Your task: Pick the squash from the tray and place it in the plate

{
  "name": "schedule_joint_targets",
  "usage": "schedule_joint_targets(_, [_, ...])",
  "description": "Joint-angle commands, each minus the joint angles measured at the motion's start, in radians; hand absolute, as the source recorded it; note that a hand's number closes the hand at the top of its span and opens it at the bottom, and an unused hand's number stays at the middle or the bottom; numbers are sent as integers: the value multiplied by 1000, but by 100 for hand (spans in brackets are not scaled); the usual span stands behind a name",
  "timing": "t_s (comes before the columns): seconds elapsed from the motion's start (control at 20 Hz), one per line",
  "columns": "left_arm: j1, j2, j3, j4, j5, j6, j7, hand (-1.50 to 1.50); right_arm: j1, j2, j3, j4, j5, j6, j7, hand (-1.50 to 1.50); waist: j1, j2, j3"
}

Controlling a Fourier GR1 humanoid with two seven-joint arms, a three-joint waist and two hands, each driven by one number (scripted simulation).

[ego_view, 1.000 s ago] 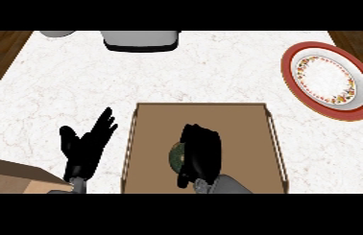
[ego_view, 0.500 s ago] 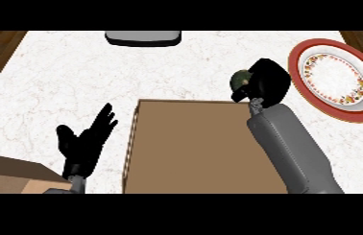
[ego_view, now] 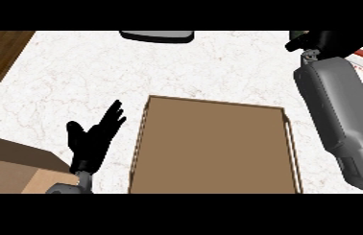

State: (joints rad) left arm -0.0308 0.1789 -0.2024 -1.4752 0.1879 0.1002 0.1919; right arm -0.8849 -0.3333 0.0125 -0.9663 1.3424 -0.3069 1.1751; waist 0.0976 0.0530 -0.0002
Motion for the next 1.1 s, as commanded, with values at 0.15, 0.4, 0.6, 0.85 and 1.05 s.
schedule_joint_targets(0.15, [0,-2,-4,23,-1,-4,9,0,-54,-34,-151,58,204,-236,276,150,6,1,2])
schedule_joint_targets(0.4, [-4,-19,-18,13,-15,19,27,0,-22,-39,-251,66,329,-337,280,150,-7,-3,5])
schedule_joint_targets(0.6, [9,0,1,15,1,1,23,0,31,-17,-324,86,447,-390,305,150,-13,-9,3])
schedule_joint_targets(0.85, [7,-4,10,4,11,5,38,0,94,-39,-441,81,563,-451,310,150,-35,-19,4])
schedule_joint_targets(1.05, [4,-7,0,35,-17,11,6,0,123,-27,-539,104,600,-539,279,150,-35,-13,5])
